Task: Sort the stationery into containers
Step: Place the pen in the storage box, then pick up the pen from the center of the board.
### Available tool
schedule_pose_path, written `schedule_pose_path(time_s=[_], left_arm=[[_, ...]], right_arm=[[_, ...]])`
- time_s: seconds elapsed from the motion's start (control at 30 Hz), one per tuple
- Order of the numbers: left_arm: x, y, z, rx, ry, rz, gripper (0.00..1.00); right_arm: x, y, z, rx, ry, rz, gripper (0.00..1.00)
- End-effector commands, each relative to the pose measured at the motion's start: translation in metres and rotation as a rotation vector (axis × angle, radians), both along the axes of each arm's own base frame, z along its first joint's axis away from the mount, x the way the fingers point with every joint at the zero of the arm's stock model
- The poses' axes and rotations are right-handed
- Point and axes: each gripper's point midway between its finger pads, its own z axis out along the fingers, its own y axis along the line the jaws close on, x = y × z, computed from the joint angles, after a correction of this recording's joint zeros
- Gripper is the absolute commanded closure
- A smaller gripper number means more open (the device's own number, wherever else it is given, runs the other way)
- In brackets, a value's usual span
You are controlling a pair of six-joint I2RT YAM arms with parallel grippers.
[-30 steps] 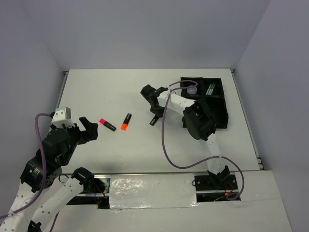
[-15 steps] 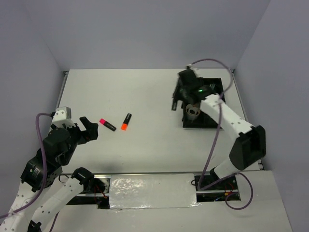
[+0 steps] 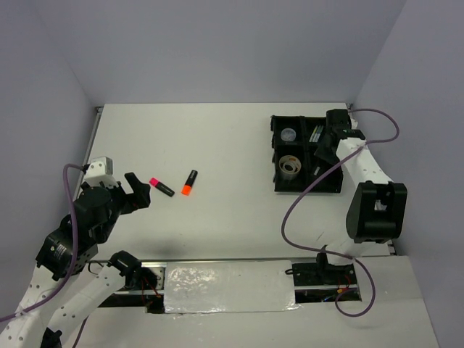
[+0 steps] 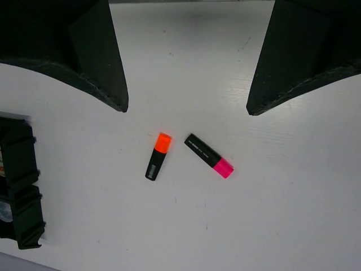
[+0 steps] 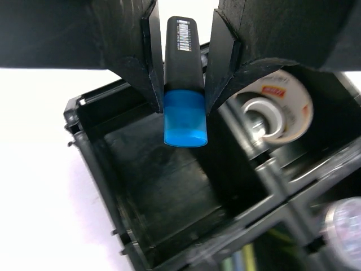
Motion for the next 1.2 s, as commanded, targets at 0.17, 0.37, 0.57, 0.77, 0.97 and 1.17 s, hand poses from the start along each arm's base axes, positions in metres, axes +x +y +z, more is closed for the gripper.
schedule_pose_path(time_s=[0.17, 0.37, 0.57, 0.77, 0.97, 1.17], left_arm=[[0.003, -0.005, 0.006, -0.012, -0.022, -0.018, 0.01], [0.003, -0.005, 0.007, -0.014, -0.027, -0.021, 0.01], [0.003, -0.004, 0.007, -0.017, -0.027, -0.01, 0.01], [0.002, 0.003, 0.008, -0.019, -0.027, 0.027, 0.01], [-0.002, 0.025, 0.011, -0.037, -0.044, 0.151, 0.01], [-0.005, 0.034, 0.012, -0.046, -0.057, 0.19, 0.01]], right_arm=[[0.014, -0.028, 0.009, -0.046, 0.006, -0.046, 0.83], [0.025, -0.024, 0.01, -0.024, 0.013, -0.013, 0.53], [0.025, 0.006, 0.049, -0.085, -0.069, 0.01, 0.0], [0.01, 0.209, 0.088, 0.124, -0.285, 0.378, 0.0], [-0.001, 0.338, 0.043, 0.074, -0.168, 0.333, 0.0], [0.01, 0.443, 0.0, 0.058, -0.086, 0.377, 0.0]])
